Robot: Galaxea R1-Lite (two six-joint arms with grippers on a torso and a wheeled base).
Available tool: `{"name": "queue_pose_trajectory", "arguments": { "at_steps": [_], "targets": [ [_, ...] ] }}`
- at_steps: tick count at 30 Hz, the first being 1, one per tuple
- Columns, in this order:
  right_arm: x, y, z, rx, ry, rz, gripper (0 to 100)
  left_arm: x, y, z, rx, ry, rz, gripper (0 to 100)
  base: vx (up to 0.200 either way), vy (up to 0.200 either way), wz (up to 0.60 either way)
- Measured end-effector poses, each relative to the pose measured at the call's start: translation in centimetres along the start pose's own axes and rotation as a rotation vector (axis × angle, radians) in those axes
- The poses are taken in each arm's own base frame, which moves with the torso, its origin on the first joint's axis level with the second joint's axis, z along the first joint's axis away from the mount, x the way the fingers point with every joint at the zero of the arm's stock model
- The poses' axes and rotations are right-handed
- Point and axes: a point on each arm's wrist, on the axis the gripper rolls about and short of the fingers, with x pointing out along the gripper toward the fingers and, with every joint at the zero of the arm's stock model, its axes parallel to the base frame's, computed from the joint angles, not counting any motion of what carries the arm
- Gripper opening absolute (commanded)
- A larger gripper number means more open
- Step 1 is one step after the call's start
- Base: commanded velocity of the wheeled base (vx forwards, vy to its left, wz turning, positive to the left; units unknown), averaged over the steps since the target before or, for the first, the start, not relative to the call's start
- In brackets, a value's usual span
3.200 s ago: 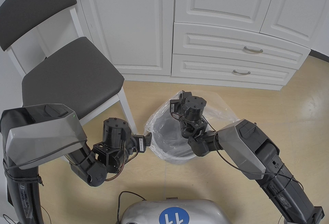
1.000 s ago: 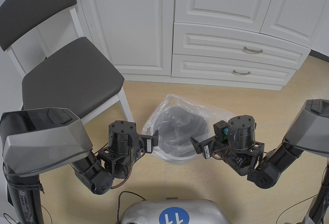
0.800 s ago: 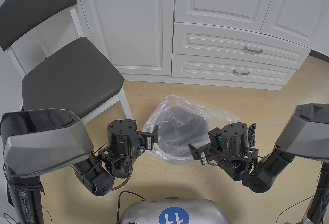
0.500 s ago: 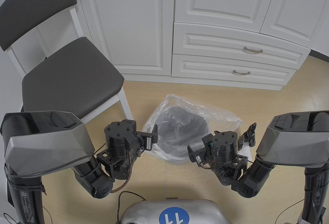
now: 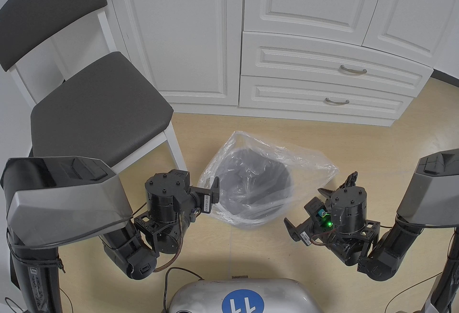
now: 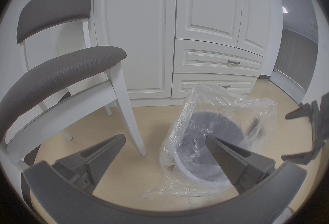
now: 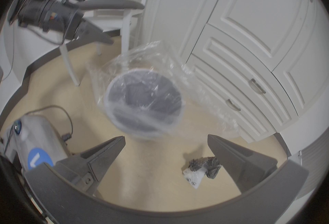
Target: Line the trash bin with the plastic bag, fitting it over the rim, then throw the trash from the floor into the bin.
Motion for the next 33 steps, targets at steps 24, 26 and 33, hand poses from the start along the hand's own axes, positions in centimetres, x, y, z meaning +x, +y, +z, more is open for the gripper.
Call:
{"name": "queue_pose_trajectory", "arguments": {
  "at_steps": [24,26,33],
  "targets": [
    [4.3,1.5,-2.4,-0.026,0.037,-0.123,100,0.0,0.0,0.0,-0.002,0.0,0.0,100,0.0,0.0,0.0],
    [3.4,1.1,-2.8,-0.056,0.051,-0.107,100,0.0,0.0,0.0,-0.001,0.001,-0.001,100,0.0,0.0,0.0],
    [2.3,0.4,-2.7,-0.064,0.053,-0.104,100,0.0,0.0,-0.1,-0.001,0.002,0.0,100,0.0,0.0,0.0]
  ]
}}
